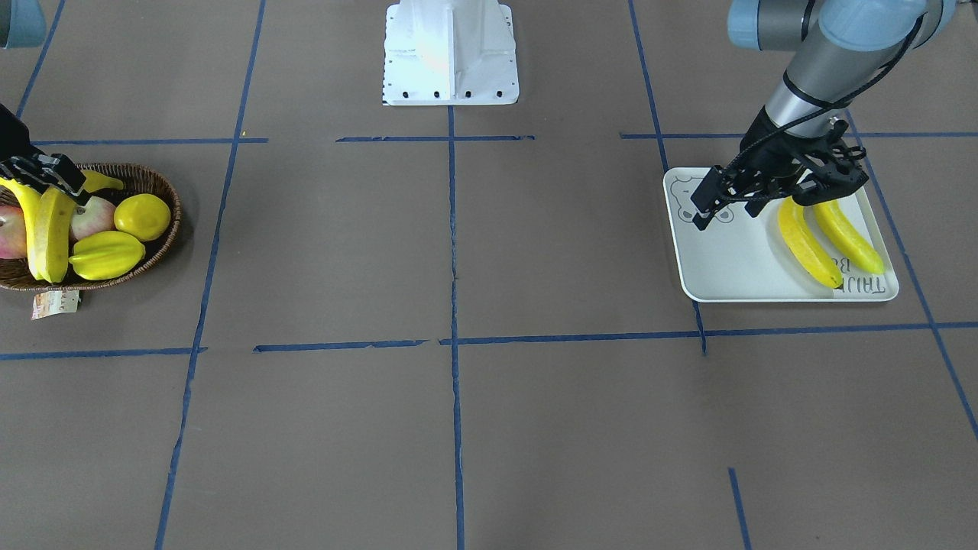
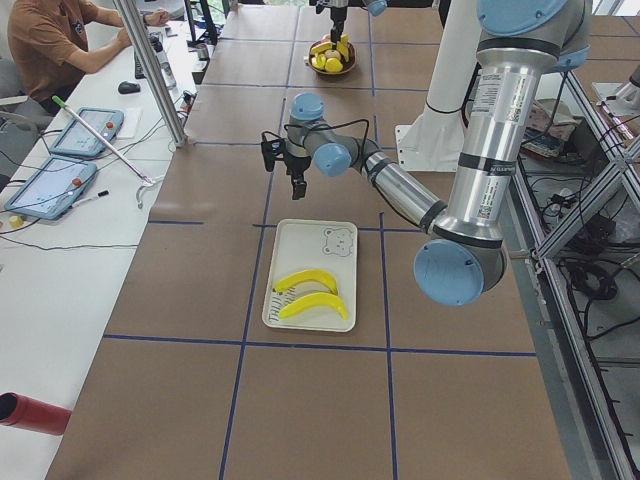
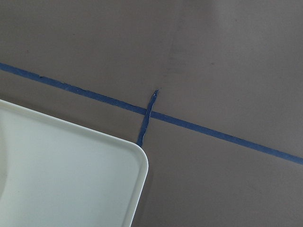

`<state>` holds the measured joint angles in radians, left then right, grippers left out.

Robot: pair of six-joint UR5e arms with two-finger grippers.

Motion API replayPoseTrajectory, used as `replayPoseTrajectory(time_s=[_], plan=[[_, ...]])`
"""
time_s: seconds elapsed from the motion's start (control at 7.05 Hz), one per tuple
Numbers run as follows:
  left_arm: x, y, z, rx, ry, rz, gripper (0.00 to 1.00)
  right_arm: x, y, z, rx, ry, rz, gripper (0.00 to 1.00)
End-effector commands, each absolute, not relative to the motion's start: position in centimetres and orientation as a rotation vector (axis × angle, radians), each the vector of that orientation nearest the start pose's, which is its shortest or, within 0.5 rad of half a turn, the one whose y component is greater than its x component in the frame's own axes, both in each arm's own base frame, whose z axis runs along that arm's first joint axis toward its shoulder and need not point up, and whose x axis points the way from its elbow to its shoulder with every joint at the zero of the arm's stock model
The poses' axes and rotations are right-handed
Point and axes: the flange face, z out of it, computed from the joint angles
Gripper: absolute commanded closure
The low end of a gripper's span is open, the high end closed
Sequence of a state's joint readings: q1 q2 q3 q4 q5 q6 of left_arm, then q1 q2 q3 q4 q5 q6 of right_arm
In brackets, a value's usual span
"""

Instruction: Transfer all bananas from basket to plate

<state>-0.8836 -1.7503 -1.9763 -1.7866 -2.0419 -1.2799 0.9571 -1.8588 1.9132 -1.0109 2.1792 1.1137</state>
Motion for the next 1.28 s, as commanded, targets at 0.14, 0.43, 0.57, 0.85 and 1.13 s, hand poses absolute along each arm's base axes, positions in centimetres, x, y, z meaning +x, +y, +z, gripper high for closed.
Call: replayPoseTrajectory(time_s=[0.14,0.43,0.57,0.85,1.13], plan=[[27.2,-47.1,35.8,0.06,0.899,-0.365,0.0,-16.8,-37.2,54.7,-0.055,-0.857,0.275,0.91],[27.2,-47.0,35.8,0.061,0.9,-0.366,0.0,-14.4,-37.5,52.8,-0.014,-0.876,0.312,0.98],[27.2,-47.0,35.8,0.059,0.901,-0.367,0.0,-13.3,-37.5,51.5,0.008,-0.882,0.323,0.98],[27.1,-46.9,35.5,0.062,0.905,-0.365,0.0,-11.2,-37.6,45.5,0.005,-0.907,0.356,1.0],[27.0,-46.8,34.9,0.071,0.916,-0.359,0.0,-13.8,-43.1,34.9,0.045,-1.016,0.278,1.0]])
